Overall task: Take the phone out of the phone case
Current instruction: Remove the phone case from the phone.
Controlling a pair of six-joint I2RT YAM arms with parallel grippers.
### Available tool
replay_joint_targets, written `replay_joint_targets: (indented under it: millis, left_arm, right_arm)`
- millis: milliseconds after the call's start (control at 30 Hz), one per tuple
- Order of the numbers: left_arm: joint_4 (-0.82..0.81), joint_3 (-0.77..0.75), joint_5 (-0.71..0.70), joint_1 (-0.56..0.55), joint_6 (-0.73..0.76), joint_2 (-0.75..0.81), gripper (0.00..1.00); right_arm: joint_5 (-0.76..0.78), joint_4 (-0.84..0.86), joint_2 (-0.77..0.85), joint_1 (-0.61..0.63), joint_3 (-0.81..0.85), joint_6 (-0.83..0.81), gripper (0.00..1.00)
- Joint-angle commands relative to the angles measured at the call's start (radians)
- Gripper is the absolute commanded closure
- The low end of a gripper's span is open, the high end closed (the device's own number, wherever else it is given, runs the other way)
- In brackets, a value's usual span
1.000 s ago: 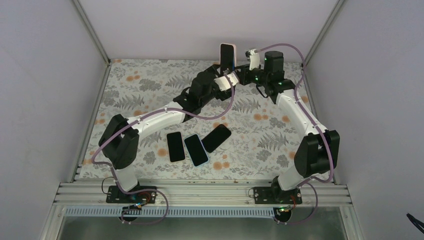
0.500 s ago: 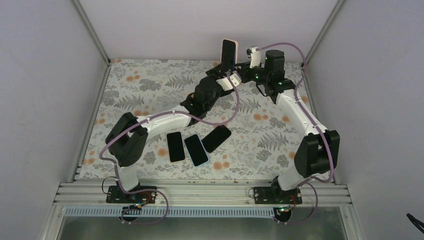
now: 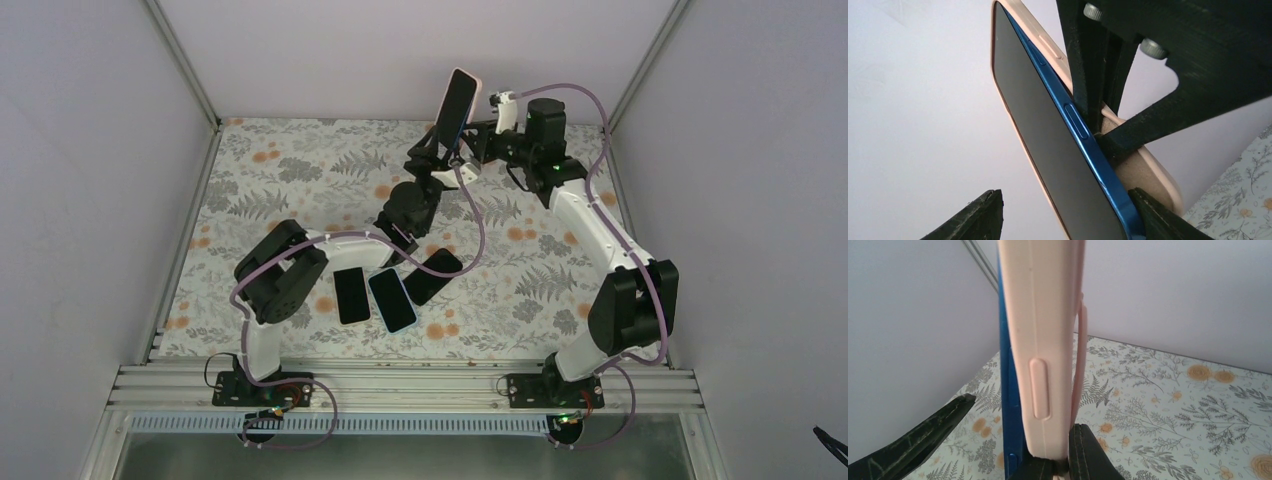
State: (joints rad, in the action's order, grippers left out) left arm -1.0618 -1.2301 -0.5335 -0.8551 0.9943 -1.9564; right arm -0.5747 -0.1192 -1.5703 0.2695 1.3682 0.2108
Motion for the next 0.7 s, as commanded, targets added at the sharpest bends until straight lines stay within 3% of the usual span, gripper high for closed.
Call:
replay_joint_targets:
  millis: [0,67,233,667]
  left_arm:
    - [-0.085,-0.066,-0.137,0.086,0.024,-0.013,0.39]
    - [-0.089,-0.080,-0.124,0.080,0.038,-0.029,0.43]
    - [-0.103,-0.128,-0.117,0.064,0.068,-0.074,0.64]
    - [-0.120,-0.147,-0.111,0.060,0.073,-0.082,0.96]
  right_arm:
    - [-0.146,-0.065,0.032,0.098,-0.024,-0.051,0.97]
    - [-0.153,-0.063,0.029,0.123,-0.024,-0.059,0.97]
    - [-0.167,-0.085,0.005,0.159,-0.003,-0.073,0.97]
    - [-0.106,-0.089,0.035,0.165,-0.027,-0.127,0.97]
